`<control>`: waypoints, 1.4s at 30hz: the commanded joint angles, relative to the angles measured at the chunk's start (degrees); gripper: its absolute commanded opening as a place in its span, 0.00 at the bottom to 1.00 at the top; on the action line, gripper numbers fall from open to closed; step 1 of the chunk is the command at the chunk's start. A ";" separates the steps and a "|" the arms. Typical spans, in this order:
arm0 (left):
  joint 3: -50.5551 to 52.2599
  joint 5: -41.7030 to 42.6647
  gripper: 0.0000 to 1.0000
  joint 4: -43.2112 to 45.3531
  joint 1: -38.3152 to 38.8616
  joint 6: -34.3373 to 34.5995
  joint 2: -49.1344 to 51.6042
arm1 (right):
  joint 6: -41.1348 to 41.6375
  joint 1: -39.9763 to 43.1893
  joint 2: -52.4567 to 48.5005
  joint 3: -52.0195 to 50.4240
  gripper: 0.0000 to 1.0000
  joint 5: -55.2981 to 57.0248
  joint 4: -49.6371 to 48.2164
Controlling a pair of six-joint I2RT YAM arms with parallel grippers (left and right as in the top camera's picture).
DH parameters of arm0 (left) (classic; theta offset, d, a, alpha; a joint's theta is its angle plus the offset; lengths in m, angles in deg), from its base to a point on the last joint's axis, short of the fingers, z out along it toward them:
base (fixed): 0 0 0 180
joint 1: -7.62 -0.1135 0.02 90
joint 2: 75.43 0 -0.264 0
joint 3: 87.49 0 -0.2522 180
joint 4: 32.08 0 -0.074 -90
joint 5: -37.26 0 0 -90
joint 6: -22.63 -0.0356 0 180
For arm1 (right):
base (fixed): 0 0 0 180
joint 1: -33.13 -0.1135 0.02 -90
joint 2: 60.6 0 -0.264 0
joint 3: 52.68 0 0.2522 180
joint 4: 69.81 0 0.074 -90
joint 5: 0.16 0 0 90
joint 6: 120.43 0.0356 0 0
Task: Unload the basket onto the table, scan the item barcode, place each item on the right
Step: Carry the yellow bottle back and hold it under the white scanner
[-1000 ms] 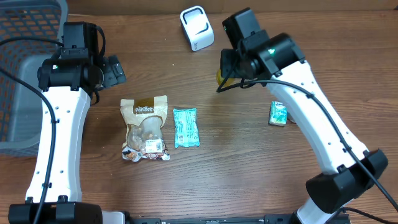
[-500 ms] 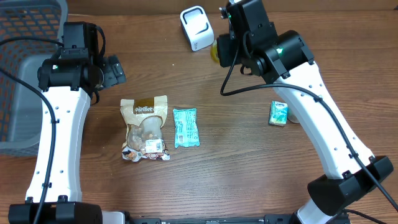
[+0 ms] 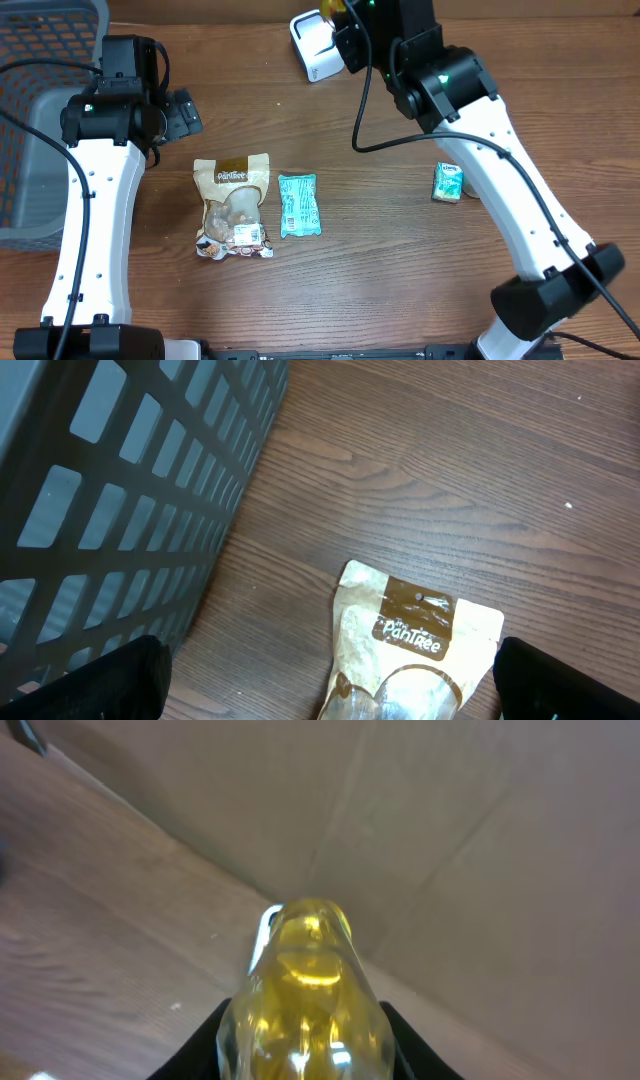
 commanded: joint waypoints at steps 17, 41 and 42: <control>-0.26 -0.55 0.99 0.04 0.11 -1.49 -0.20 | -19.08 -0.35 -18.78 1.84 0.04 9.60 -17.51; -0.26 -0.55 0.99 0.04 0.11 -1.51 -0.20 | -30.60 -2.05 -26.88 1.84 0.04 15.80 -35.87; -0.26 -0.55 0.99 0.04 0.11 -1.51 -0.20 | -30.60 -2.05 -26.93 1.84 0.04 15.80 -35.85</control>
